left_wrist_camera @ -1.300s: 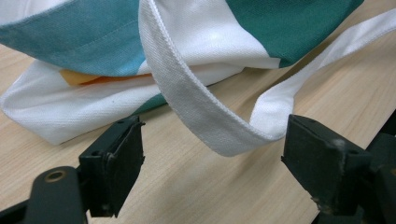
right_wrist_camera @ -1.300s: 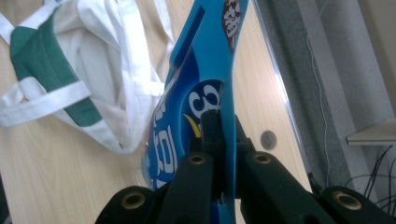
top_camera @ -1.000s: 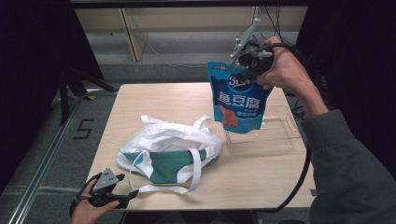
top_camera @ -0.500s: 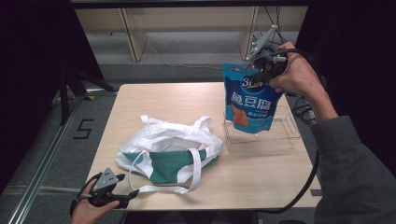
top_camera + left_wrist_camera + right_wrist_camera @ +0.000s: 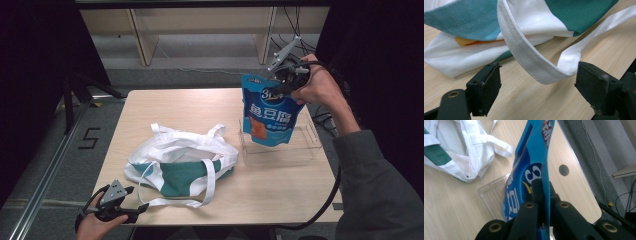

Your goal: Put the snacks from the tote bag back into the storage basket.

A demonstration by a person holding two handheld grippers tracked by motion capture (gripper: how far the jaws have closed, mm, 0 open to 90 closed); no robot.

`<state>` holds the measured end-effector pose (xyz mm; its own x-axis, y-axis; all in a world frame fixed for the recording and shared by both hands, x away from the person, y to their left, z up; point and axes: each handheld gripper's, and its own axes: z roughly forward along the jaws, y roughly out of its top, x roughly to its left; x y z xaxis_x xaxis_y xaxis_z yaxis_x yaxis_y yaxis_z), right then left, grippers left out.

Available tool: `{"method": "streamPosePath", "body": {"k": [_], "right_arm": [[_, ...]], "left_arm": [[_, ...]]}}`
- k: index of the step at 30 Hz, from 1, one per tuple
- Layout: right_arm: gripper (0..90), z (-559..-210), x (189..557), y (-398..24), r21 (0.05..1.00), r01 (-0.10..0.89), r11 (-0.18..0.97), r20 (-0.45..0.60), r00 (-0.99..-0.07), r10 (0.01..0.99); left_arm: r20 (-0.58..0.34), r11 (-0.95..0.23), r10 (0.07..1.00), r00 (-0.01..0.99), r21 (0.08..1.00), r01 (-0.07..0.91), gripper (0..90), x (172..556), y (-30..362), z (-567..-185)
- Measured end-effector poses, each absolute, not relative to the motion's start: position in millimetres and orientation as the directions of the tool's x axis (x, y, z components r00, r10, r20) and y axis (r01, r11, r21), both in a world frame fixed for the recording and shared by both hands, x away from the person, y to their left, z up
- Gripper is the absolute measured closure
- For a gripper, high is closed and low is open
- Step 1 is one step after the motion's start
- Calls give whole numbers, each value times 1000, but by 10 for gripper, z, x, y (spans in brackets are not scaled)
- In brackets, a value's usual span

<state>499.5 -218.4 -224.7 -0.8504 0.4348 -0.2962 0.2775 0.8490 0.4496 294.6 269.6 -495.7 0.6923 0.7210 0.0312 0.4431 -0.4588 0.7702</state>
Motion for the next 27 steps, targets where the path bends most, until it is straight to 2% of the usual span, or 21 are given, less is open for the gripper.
{"method": "streamPosePath", "body": {"k": [9,11,13,16,17,20,27], "right_arm": [[900,-2417,4993,-2261,465,287,837,-270,-855,443],[900,-2455,4991,-2275,465,279,841,-268,-860,433],[900,-2483,4983,-2286,466,287,837,-261,-859,440],[900,-2522,4980,-2298,465,286,838,-254,-864,436],[900,-2533,4982,-2300,466,282,838,-254,-865,432],[900,-2578,4970,-2304,468,284,837,-250,-866,433],[900,-2659,4959,-2321,470,274,839,-227,-881,415]], "left_arm": [[-16,-416,739,673,775,475,197,2927,2673,-4977],[-13,-424,740,673,767,481,197,2927,2680,-4966],[41,-467,721,692,767,441,197,2962,2709,-4958],[43,-473,718,695,763,441,197,2961,2710,-4957],[9,-444,731,683,766,465,197,2939,2691,-4965],[29,-459,725,689,766,451,196,2953,2700,-4963],[11,-445,730,683,766,464,195,2939,2690,-4969]]}}
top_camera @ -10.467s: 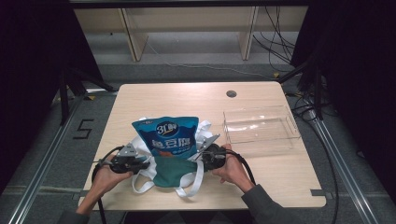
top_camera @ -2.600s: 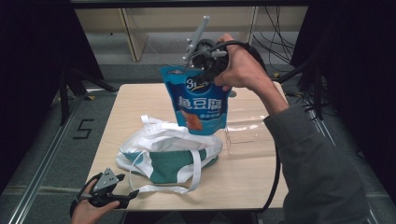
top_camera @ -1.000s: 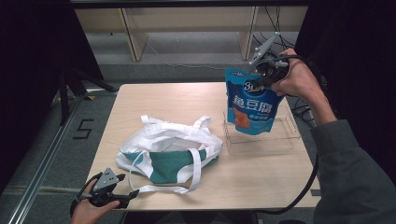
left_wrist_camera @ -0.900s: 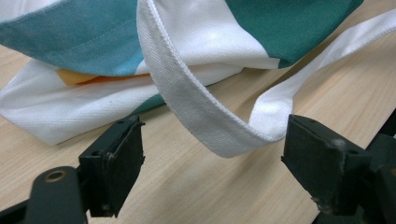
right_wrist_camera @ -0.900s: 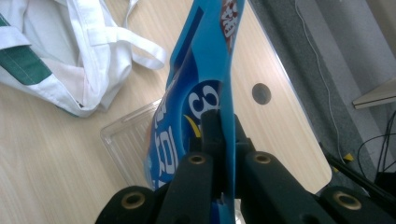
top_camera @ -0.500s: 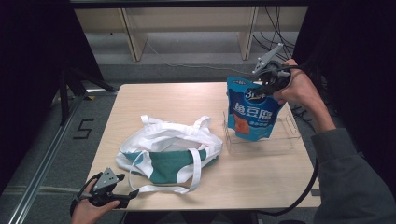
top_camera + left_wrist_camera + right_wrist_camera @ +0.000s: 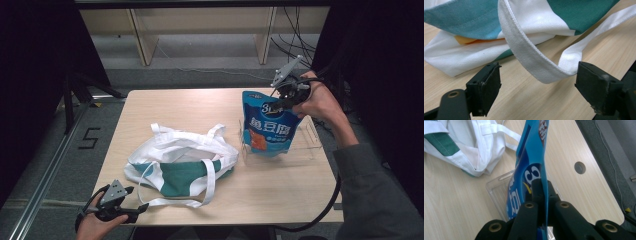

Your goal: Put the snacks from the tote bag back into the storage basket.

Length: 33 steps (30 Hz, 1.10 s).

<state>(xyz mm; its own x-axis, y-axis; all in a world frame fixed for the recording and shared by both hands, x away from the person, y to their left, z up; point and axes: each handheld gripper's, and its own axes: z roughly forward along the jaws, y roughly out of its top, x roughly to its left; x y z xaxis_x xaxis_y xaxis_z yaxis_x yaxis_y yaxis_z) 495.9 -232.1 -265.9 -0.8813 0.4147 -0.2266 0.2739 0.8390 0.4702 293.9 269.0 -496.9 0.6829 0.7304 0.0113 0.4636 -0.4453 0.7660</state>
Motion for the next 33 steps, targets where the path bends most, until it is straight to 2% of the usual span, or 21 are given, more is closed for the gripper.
{"method": "streamPosePath", "body": {"k": [2,5,17,21,26,31,33], "right_arm": [[900,-2684,4951,-2325,473,277,837,-226,-880,418],[900,-2721,4946,-2332,474,271,838,-215,-887,409],[900,-2846,4943,-2445,499,276,822,-178,-895,409],[899,-2863,4934,-2469,515,281,810,-172,-892,418],[788,-2893,4916,-2455,514,292,806,-175,-885,432],[599,-2844,4852,-2476,582,329,743,-186,-837,516],[560,-2792,4803,-2508,622,326,712,-193,-817,543]], "left_arm": [[22,-452,727,687,768,453,195,2955,2692,-4979],[-18,-419,742,670,768,485,195,2935,2667,-4993],[35,-474,721,692,753,456,195,2960,2697,-4985],[16,-449,733,680,762,467,195,2947,2687,-4998],[17,-451,733,680,761,467,195,2947,2688,-4999],[16,-459,728,685,753,471,194,2949,2691,-4995],[23,-457,724,690,765,453,194,2964,2693,-5007]]}}
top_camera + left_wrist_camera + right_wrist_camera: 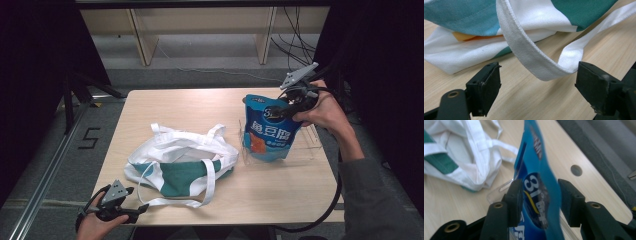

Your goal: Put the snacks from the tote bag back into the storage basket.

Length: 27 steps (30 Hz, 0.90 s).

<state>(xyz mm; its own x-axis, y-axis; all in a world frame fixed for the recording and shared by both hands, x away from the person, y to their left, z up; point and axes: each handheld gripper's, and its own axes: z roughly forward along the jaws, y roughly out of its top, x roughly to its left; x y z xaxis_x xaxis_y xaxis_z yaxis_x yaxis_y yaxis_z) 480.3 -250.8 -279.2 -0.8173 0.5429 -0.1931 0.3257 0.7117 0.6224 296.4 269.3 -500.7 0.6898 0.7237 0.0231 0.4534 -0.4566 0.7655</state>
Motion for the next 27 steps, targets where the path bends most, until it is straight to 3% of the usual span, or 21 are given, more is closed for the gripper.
{"method": "streamPosePath", "body": {"k": [5,11,13,17,19,21,27], "right_arm": [[474,-2668,4649,-2604,695,316,646,-221,-761,609],[413,-2554,4356,-2796,794,320,516,-170,-699,695],[406,-2558,4275,-2866,821,299,486,-181,-672,718],[404,-2643,4115,-2994,845,316,431,-143,-644,752],[404,-2738,4029,-3050,858,330,394,-115,-624,773],[401,-2819,3976,-3106,855,343,390,-109,-616,781],[401,-3125,3842,-3265,858,388,337,-55,-584,810]], "left_arm": [[16,-453,731,683,759,467,193,2947,2688,-4999],[45,-480,715,698,757,443,191,2975,2706,-4999],[0,-437,743,670,757,486,191,2948,2682,-5006],[-3,-432,747,665,757,490,190,2948,2685,-5008],[55,-485,714,698,758,436,190,2986,2717,-4994],[0,-437,747,664,753,491,190,2946,2692,-5002],[0,-440,740,672,755,485,189,2951,2694,-5003]]}}
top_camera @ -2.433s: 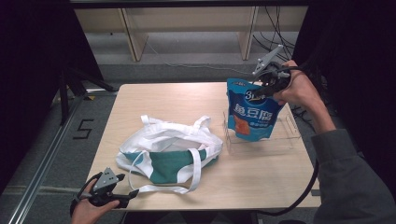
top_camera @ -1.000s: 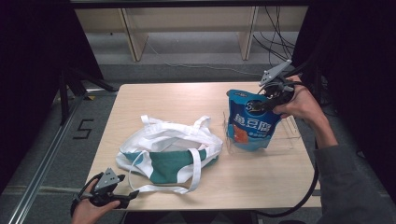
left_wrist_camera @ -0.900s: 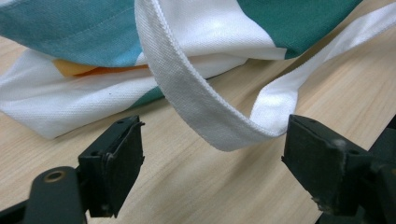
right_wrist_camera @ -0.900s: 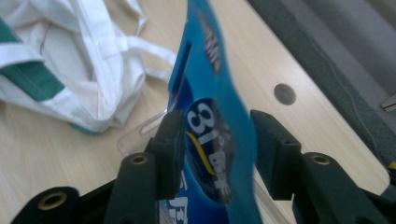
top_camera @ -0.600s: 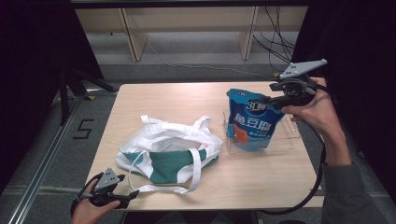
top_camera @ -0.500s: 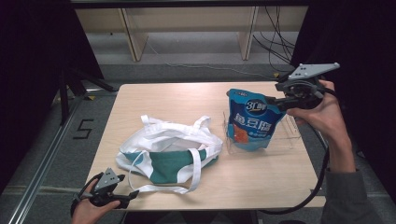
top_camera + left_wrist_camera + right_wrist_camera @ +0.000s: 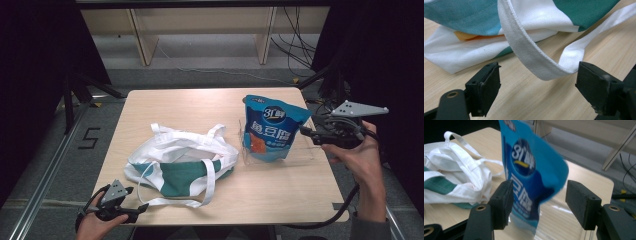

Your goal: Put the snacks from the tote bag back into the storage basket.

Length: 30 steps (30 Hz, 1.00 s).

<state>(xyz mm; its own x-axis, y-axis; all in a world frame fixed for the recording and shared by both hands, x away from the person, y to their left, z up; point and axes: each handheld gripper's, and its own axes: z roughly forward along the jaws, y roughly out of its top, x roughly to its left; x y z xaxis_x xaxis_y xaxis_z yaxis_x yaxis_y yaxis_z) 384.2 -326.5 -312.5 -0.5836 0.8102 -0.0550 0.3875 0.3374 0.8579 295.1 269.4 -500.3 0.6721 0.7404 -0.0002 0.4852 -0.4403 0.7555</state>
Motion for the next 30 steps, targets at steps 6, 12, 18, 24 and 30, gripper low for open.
{"method": "streamPosePath", "body": {"k": [6,12,18,24,30], "right_arm": [[465,-3393,3809,-3315,830,449,332,-14,-577,816],[694,-3593,3837,-3311,817,460,347,-3,-600,800],[874,-3801,3864,-3200,771,499,395,5,-626,780],[900,-4023,4015,-3111,735,532,419,-16,-605,796],[900,-4175,4156,-3126,726,532,435,-54,-587,807]], "left_arm": [[34,-464,725,688,762,451,189,2974,2703,-5002],[10,-449,736,676,755,477,189,2941,2691,-4997],[45,-498,709,704,738,455,189,2955,2711,-4982],[49,-504,707,705,735,454,189,2951,2699,-4985],[26,-488,716,697,734,473,189,2936,2678,-4996]]}}
